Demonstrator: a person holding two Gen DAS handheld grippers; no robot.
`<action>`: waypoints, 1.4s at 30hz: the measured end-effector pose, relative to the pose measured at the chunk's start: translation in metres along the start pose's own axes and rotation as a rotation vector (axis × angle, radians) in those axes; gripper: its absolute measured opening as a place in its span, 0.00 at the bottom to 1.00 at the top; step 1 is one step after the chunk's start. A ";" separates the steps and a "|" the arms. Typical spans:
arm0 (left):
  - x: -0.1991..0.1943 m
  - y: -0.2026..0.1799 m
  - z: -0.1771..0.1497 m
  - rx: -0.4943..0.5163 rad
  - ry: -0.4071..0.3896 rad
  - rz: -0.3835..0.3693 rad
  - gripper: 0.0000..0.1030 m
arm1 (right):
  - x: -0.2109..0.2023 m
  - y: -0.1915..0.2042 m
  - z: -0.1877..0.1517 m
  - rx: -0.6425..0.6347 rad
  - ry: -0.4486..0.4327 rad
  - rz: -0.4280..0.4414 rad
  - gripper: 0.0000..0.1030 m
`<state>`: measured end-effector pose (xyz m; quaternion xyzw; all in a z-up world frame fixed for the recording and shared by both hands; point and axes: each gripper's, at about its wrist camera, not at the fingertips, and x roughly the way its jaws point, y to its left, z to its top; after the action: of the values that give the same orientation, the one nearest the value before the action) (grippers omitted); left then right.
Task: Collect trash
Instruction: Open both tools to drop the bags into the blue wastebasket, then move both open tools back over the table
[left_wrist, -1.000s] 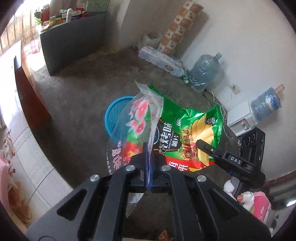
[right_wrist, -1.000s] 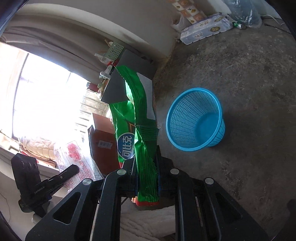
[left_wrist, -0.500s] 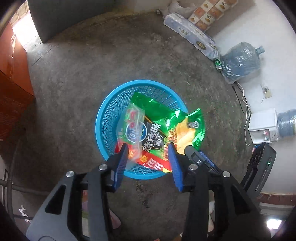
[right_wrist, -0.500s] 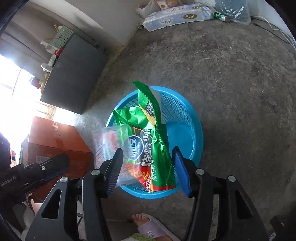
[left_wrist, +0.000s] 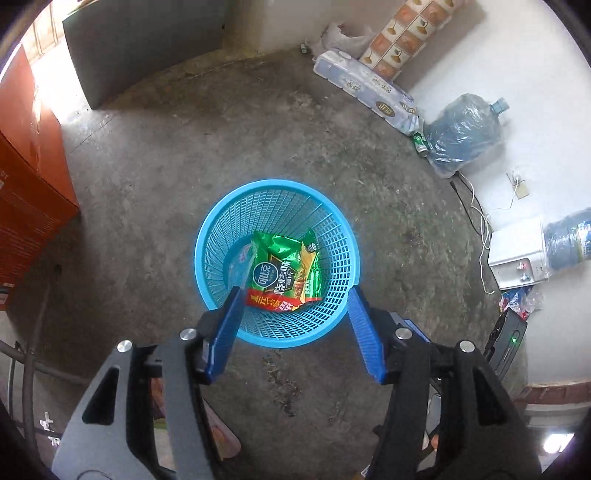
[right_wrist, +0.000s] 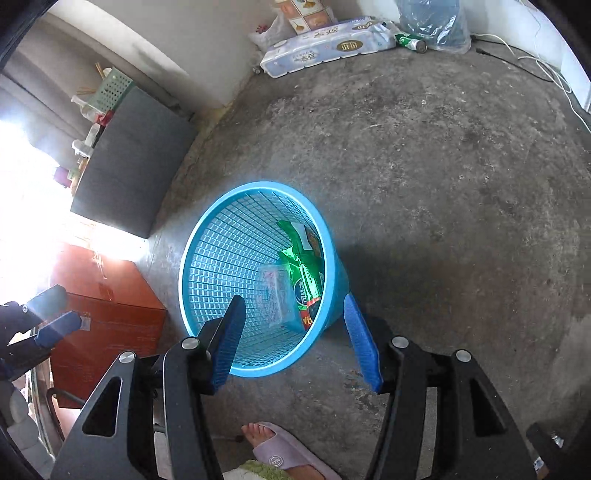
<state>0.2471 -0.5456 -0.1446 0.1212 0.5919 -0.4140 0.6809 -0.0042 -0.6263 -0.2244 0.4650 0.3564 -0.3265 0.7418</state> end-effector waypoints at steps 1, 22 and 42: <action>-0.012 -0.004 -0.005 0.017 -0.016 0.003 0.55 | -0.010 0.002 -0.003 -0.019 -0.013 0.000 0.53; -0.291 0.029 -0.201 -0.073 -0.529 0.073 0.89 | -0.245 0.132 -0.113 -0.583 -0.483 0.066 0.94; -0.382 0.233 -0.431 -0.524 -0.773 0.255 0.92 | -0.241 0.305 -0.261 -0.965 -0.154 0.428 0.94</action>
<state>0.1244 0.0440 0.0092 -0.1458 0.3602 -0.1788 0.9039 0.0581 -0.2408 0.0337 0.1081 0.3077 -0.0002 0.9453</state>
